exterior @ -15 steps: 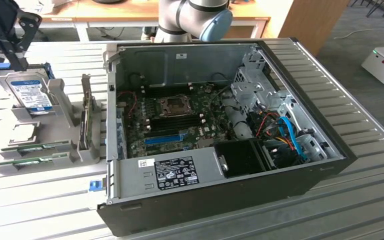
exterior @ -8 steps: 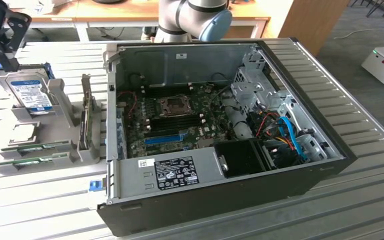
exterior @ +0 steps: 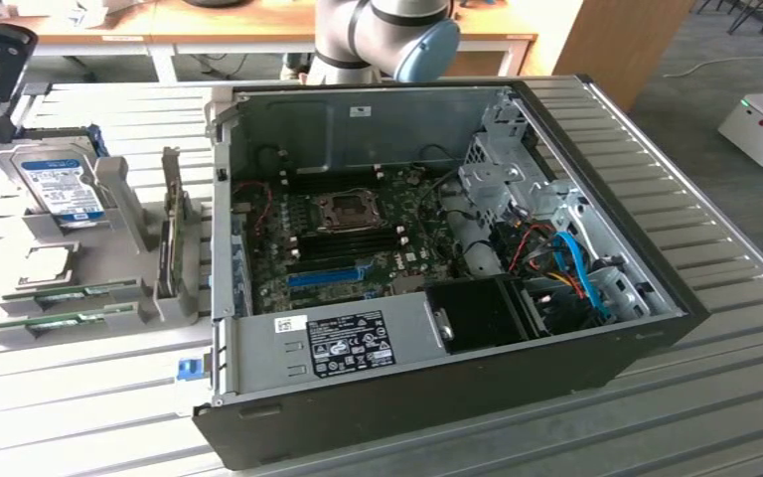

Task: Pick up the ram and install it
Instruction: 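Reach for the ram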

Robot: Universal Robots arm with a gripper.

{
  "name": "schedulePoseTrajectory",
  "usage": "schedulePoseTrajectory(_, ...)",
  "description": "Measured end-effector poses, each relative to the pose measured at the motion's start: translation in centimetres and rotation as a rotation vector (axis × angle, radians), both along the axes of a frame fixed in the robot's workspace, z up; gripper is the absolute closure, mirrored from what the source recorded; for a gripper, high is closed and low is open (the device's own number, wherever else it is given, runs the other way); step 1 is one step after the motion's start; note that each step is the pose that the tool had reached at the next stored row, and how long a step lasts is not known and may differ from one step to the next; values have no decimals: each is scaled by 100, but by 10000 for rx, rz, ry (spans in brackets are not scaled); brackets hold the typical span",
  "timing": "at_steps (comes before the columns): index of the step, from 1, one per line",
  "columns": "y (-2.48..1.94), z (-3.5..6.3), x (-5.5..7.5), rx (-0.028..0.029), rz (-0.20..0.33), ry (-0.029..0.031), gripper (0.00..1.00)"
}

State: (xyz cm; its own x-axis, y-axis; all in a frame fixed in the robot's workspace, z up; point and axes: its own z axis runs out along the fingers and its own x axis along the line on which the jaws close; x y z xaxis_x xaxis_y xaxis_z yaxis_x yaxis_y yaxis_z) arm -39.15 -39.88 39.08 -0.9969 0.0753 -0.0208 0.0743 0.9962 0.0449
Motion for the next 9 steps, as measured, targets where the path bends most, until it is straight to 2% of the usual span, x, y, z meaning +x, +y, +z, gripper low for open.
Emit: schedulePoseTrajectory(9, 0, 0, -37, 0, 0, 0, 89)
